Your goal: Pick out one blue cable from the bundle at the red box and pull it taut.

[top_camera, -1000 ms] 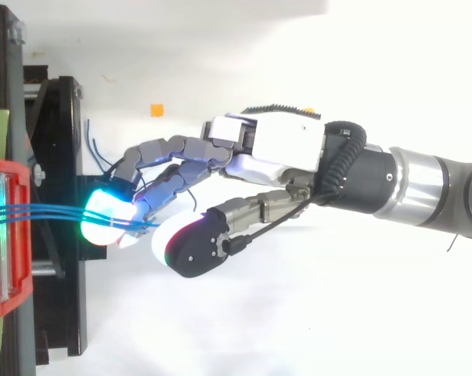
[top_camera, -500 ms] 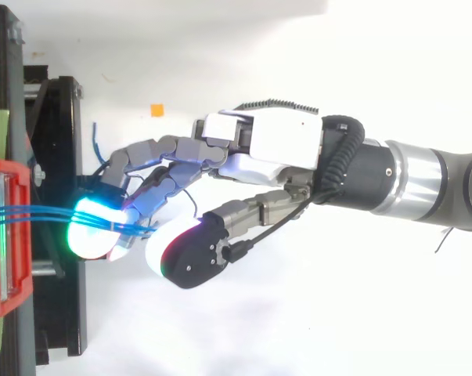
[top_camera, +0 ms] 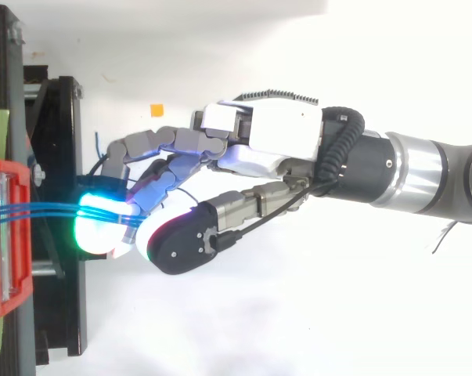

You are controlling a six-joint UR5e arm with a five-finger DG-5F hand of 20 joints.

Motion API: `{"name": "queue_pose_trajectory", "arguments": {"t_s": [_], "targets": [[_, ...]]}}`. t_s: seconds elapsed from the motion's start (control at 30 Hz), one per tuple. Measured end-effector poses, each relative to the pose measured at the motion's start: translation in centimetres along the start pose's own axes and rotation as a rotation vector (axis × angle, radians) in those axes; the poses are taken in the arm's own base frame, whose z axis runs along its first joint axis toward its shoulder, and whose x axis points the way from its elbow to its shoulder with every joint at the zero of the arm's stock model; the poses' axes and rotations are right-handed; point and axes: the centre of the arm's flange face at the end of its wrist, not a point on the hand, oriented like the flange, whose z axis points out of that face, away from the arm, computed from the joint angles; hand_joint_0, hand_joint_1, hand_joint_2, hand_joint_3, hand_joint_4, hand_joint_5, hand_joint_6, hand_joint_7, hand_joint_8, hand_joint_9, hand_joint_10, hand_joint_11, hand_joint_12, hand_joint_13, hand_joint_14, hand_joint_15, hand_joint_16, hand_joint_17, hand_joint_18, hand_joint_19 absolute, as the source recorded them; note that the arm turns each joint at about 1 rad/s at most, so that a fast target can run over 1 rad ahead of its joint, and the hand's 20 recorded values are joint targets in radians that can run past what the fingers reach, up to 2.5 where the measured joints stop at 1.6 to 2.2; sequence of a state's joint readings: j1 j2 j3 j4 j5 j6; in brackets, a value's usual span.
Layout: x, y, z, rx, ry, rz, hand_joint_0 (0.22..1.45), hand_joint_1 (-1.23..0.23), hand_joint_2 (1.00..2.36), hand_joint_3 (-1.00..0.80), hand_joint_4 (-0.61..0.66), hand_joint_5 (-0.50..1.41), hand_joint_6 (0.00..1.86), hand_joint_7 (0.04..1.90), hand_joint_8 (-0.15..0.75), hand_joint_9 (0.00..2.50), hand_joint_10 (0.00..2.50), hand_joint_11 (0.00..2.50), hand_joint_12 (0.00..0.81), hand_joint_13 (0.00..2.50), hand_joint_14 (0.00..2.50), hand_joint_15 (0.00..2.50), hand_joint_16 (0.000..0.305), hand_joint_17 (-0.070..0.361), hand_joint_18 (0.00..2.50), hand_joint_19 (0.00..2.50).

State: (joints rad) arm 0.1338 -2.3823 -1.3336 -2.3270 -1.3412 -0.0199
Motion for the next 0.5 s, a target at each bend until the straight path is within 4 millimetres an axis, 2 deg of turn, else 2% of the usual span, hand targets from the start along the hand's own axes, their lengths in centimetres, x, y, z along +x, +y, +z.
{"name": "queue_pose_trajectory", "arguments": {"t_s": [0.17,0.47,0.5], "targets": [[-0.02,0.00,0.00,0.000,0.000,0.000,0.63,-0.56,1.02,-0.25,0.06,-0.12,0.53,1.18,0.196,0.86,0.02,0.55,0.278,0.74,0.02,0.56,0.041,0.091,0.48,0.68],[-0.09,0.01,0.01,0.000,0.000,-0.003,0.61,-0.57,1.02,-0.24,0.05,-0.15,0.64,1.03,0.201,0.85,0.02,0.59,0.284,0.74,0.02,0.57,0.041,0.093,0.48,0.69],[-0.11,0.01,0.01,0.000,-0.001,-0.003,0.59,-0.61,1.02,-0.26,0.06,-0.18,0.75,0.84,0.207,0.84,0.02,0.63,0.287,0.74,0.02,0.58,0.042,0.094,0.48,0.69]]}}
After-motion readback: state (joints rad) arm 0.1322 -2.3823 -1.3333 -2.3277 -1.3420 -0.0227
